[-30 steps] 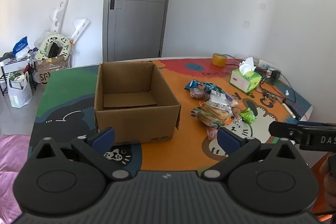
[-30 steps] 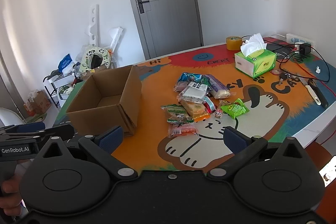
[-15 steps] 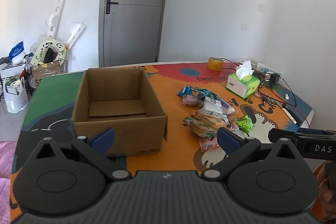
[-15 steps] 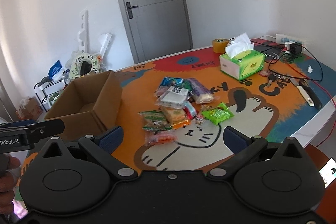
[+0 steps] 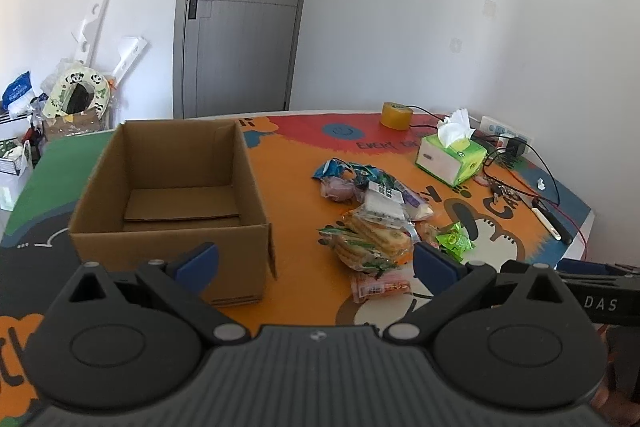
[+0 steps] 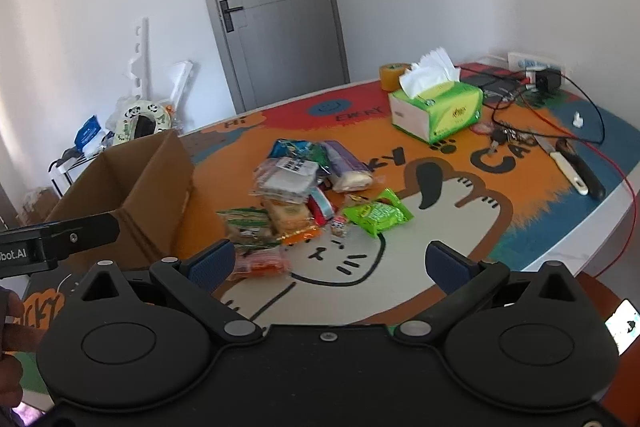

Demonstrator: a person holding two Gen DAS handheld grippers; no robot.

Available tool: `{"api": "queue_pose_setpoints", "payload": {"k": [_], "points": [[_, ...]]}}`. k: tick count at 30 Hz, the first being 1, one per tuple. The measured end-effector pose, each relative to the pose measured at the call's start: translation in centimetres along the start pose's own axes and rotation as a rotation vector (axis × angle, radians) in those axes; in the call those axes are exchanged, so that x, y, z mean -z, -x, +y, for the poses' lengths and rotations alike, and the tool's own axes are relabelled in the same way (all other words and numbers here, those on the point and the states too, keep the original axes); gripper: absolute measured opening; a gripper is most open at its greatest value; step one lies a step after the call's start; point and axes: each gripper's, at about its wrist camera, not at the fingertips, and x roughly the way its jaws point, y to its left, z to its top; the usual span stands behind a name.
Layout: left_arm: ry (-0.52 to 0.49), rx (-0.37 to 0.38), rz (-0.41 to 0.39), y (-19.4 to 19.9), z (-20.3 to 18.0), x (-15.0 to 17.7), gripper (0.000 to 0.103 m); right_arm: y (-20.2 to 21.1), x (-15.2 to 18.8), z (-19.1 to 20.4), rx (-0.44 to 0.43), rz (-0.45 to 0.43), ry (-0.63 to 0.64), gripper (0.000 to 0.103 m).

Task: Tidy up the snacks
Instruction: 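Move both tools toward the snack pile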

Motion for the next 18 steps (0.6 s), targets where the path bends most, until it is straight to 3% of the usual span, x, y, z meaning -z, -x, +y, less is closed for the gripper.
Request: {"api": "queue_pose_setpoints", "payload": {"k": [14, 18], "points": [[0.011, 0.029, 0.059, -4.2, -1.7, 0.5, 0.101, -3.0, 0.7, -3.4, -0.007, 0.002, -0.060, 0.102], [0.006, 0.041, 0.072, -5.5, -2.1, 0.7, 0.101, -4.2, 0.9, -4.1, -0.001, 0.013, -0.072, 0.096]]}}
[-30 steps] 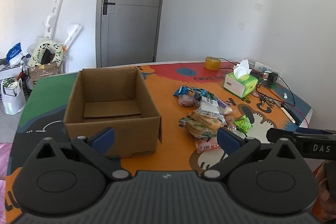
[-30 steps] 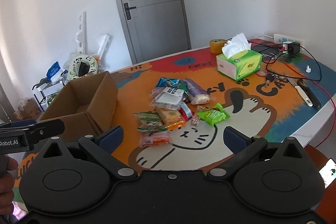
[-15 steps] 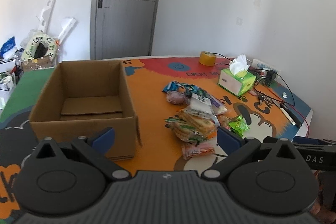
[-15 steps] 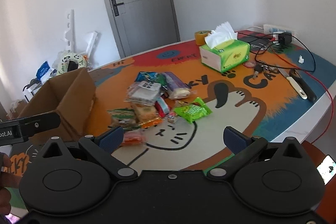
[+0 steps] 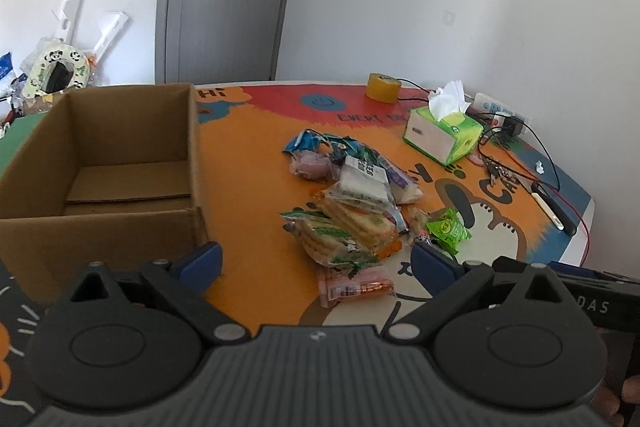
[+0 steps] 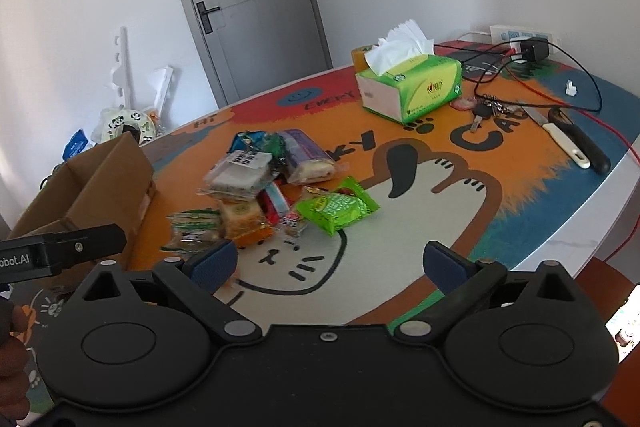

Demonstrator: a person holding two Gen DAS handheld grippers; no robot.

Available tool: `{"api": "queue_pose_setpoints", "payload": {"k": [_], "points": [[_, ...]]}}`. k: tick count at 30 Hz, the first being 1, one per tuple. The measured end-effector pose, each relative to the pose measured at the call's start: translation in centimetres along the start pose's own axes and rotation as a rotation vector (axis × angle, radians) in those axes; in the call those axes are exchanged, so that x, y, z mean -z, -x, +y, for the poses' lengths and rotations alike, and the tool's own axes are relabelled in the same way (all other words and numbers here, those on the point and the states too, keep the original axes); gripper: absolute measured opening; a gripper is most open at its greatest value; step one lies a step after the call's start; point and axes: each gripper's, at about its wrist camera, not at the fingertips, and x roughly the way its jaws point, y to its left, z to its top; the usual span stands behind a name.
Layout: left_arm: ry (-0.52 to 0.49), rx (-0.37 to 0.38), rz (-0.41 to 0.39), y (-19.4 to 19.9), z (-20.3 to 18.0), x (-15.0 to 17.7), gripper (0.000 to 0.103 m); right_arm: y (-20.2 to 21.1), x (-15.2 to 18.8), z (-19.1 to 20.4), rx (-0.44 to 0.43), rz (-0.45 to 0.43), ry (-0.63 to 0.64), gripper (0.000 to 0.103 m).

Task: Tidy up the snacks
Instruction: 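Move both tools toward the snack pile, then grasp the green-white bread bag with left tool while right tool grasps green chip bag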

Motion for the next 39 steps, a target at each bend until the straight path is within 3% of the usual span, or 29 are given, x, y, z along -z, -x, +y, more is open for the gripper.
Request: {"api": "queue_pose_setpoints", "payload": {"k": [4, 7, 15, 32, 35, 39], "points": [[-0.005, 0.005, 0.011, -1.3, -0.4, 0.1, 0.092, -1.4, 0.1, -1.0, -0.020, 0.029, -0.031, 0.082], [-0.001, 0.006, 0.021, -2.5, -0.6, 0.1, 0.089, -2.2, 0.1, -1.5, -0.028, 0.040, -0.039, 0.076], [0.001, -0.014, 0.037, -5.3, -1.3, -0.2, 0.084, -4.4, -0.6, -2.1, -0.043, 0.057, -0.054, 0.071], [0.057, -0.073, 0.073, -9.5, -1.5, 0.1, 0.082, -8.6, -2.3, -2.3, -0.042, 0.057, -0.053, 0.071], [0.075, -0.066, 0.067, -9.7, -1.6, 0.2, 0.074, -9.1, -2.5, -2.1, -0.046, 0.054, -0.044, 0.070], [0.094, -0.085, 0.059, -9.7, -1.2, 0.3, 0.049, -9.4, -2.6, -1.9, -0.053, 0.051, -0.034, 0.058]]}}
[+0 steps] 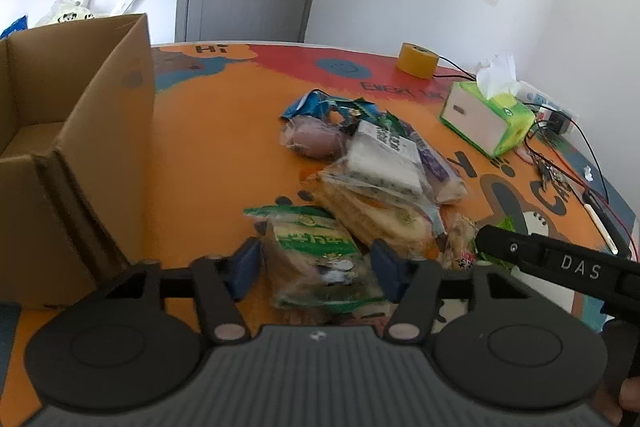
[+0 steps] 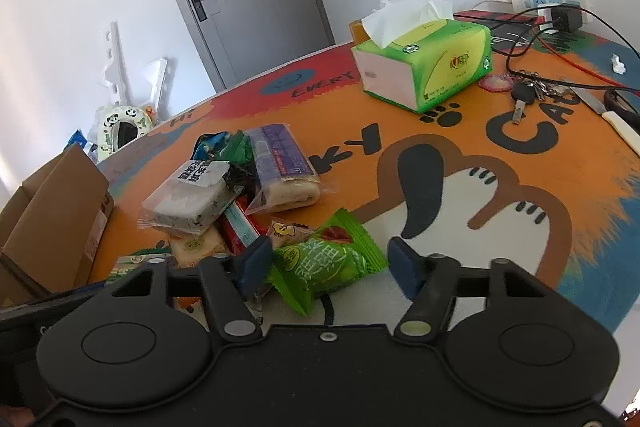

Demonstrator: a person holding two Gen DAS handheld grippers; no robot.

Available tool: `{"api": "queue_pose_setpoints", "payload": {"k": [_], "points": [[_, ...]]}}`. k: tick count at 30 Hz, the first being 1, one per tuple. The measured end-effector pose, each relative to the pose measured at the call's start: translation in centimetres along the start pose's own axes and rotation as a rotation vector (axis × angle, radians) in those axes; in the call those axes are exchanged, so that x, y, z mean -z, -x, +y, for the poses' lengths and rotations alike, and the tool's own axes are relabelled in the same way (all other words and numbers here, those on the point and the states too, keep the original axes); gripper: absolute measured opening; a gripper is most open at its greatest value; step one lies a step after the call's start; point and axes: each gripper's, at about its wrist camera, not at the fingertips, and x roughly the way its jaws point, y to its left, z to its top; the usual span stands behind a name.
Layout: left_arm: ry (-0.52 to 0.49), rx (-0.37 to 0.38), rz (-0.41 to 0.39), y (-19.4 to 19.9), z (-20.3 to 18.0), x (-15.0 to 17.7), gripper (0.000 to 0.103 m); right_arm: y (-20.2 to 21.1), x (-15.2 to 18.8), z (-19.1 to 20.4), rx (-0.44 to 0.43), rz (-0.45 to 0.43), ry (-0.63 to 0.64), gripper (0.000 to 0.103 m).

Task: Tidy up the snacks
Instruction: 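Grasp the green-white bread bag with left tool while right tool grasps green chip bag, then carry both held snack bags over the cardboard box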

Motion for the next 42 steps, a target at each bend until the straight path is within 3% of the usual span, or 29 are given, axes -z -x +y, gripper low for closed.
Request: {"api": "queue_pose_setpoints", "payload": {"k": [7, 13, 27, 42], "points": [[0.033, 0.016, 0.002, 0.5, 0.6, -0.1, 0.046, 0.9, 0.0, -0.1, -0.016, -0.006, -0.012, 0.034], [0.042, 0.033, -0.031, 2.0, 0.7, -0.2, 0.046, 2.0, 0.5, -0.1, -0.004, -0.003, -0.014, 0.028], [0.038, 0.055, -0.150, 7.0, 1.2, -1.3, 0.046, 5.5, -0.1, 2.2, -0.033, -0.079, 0.004, 0.027], [0.049, 0.039, -0.250, 10.8, 2.9, -2.9, 0.046, 6.2, -1.5, 6.8, -0.118, -0.123, 0.053, 0.027]]}}
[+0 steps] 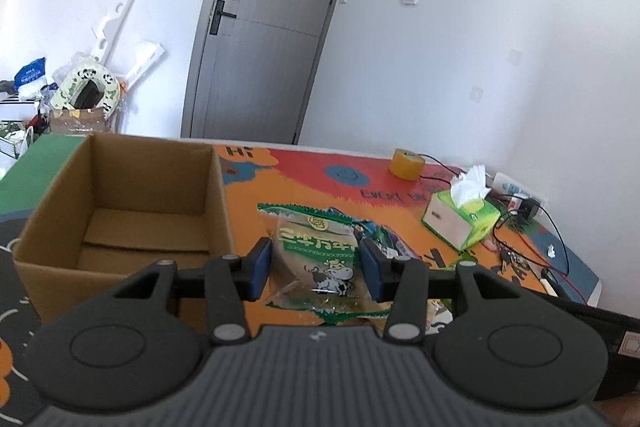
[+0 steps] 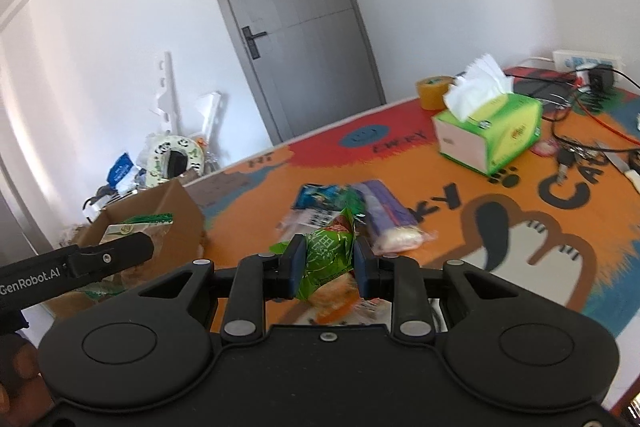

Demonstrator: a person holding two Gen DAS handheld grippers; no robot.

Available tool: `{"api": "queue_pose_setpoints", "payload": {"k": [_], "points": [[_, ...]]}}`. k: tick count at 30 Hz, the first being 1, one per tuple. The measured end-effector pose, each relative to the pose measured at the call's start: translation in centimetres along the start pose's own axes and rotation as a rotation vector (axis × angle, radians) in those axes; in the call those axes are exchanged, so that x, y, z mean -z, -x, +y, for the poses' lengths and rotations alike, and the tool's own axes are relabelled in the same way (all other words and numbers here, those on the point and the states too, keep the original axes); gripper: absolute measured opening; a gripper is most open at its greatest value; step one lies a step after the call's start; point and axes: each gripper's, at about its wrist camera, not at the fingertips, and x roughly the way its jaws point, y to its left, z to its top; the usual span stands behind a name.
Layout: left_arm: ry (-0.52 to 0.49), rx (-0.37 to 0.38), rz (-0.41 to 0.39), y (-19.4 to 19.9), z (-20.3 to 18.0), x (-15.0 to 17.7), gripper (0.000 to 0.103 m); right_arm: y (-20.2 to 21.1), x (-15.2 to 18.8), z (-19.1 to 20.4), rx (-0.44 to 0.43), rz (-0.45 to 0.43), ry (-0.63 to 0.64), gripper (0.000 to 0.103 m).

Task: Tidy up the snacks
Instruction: 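Carry both held snack bags over the cardboard box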

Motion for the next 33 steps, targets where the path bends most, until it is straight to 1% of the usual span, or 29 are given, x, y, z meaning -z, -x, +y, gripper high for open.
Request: {"api": "queue_pose_setpoints", "payload": {"k": [15, 22, 33], "points": [[0.020, -0.071, -0.051, 1.2, 3.5, -1.7, 0.046, -1.7, -1.2, 4.5, -0.104, -0.008, 0.034, 0.027], [0.050, -0.114, -0.065, 1.4, 5.9, -2.4, 0.046, -2.8, -1.6, 6.7, -0.146, -0.004, 0.055, 0.027], [0.095, -0.167, -0.052, 0.5, 9.7, -2.8, 0.046, -4.6, -2.3, 10.9, -0.196, 0.006, 0.098, 0.027]]}}
